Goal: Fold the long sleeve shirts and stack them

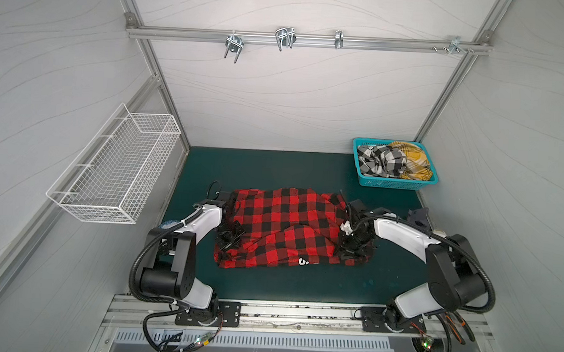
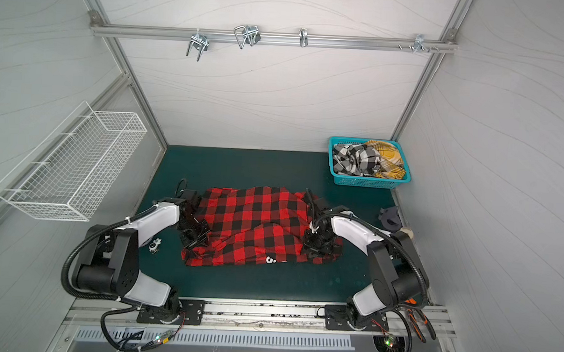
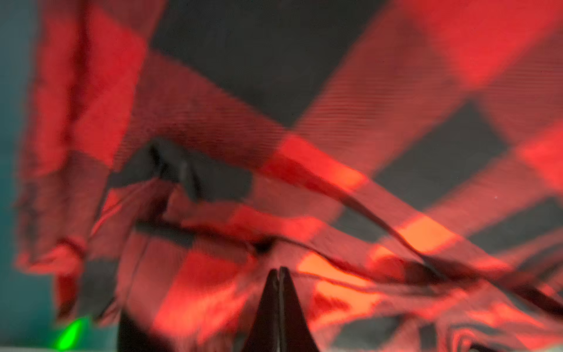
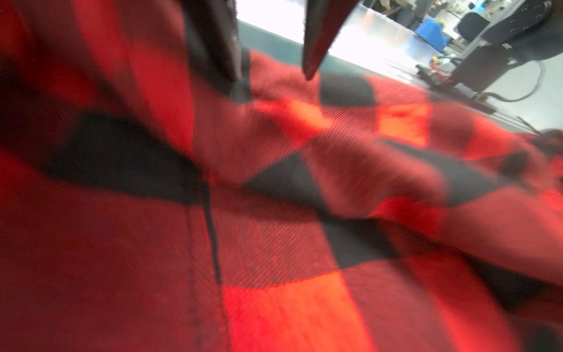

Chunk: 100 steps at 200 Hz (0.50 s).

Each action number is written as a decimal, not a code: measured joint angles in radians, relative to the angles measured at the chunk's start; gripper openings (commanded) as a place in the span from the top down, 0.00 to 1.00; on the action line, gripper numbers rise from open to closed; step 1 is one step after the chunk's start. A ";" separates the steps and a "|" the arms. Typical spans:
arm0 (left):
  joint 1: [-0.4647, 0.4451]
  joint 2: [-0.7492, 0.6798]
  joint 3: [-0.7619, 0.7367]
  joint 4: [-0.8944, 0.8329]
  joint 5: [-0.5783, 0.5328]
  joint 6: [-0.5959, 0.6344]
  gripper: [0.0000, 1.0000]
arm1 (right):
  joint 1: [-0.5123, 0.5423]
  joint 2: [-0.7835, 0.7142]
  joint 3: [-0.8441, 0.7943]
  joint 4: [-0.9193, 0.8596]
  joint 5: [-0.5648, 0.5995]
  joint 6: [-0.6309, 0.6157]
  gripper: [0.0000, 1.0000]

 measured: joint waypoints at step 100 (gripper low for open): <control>0.019 0.373 0.655 -0.078 -0.154 0.164 0.42 | -0.228 0.061 0.463 -0.148 0.032 -0.064 0.35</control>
